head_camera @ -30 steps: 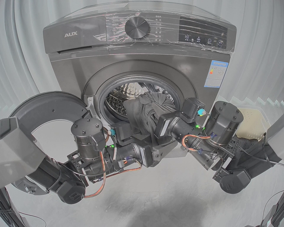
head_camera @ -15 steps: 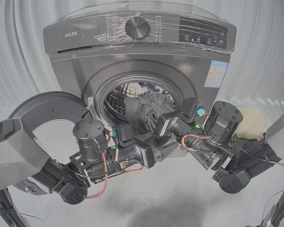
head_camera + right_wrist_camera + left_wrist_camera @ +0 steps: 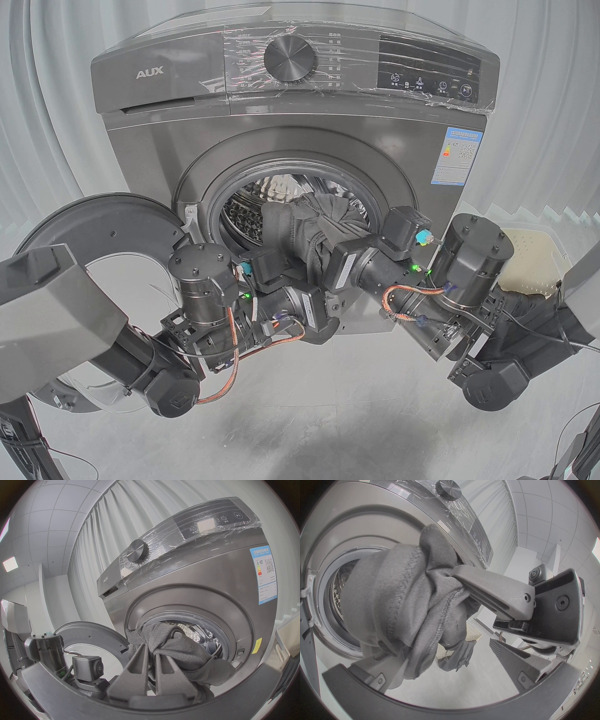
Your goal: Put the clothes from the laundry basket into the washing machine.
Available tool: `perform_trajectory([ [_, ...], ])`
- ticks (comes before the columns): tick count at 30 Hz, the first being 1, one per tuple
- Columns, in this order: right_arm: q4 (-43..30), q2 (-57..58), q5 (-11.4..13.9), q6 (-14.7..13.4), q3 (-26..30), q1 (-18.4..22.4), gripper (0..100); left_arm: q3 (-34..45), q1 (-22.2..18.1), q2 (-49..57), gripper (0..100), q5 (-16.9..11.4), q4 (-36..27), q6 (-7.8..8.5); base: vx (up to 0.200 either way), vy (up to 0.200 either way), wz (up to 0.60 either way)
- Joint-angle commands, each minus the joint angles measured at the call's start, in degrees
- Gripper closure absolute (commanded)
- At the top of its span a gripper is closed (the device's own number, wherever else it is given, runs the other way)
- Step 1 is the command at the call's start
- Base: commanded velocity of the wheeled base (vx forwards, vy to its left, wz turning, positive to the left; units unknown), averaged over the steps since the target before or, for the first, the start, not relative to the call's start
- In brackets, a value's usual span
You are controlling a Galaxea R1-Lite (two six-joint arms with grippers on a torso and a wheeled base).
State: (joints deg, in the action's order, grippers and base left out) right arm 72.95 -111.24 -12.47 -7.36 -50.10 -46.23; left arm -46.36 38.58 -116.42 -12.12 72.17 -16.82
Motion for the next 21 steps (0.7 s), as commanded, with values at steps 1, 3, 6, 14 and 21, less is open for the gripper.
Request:
perform_trajectory([
  [1, 0.0, -0.29, -0.01, -0.02, -0.17, -0.18, 100, -0.84, 0.26, -1.0, 0, 0.08, -0.01, 0.04, 0.0, 0.0, 0.0],
  [3, 0.09, -0.21, -0.19, -0.02, -0.08, -0.27, 100, -1.28, 0.44, -1.44, 0, 0.43, -0.01, 0.12, 0.0, 0.0, 0.0],
  [6, 0.09, -0.21, -1.42, -0.11, -0.08, -0.36, 100, -1.89, 0.7, -2.76, 0, 1.22, 0.25, 0.3, 0.0, 0.0, 0.0],
  [14, 0.09, -0.29, -1.77, -0.11, -0.08, -0.44, 100, -4.0, 0.7, -4.25, 100, 3.5, 1.4, 0.3, 0.0, 0.0, 0.0],
  [21, 0.09, -0.29, -1.77, -0.11, 0.01, -0.53, 100, -4.0, 0.79, -4.25, 100, 3.5, 1.92, 0.21, 0.0, 0.0, 0.0],
])
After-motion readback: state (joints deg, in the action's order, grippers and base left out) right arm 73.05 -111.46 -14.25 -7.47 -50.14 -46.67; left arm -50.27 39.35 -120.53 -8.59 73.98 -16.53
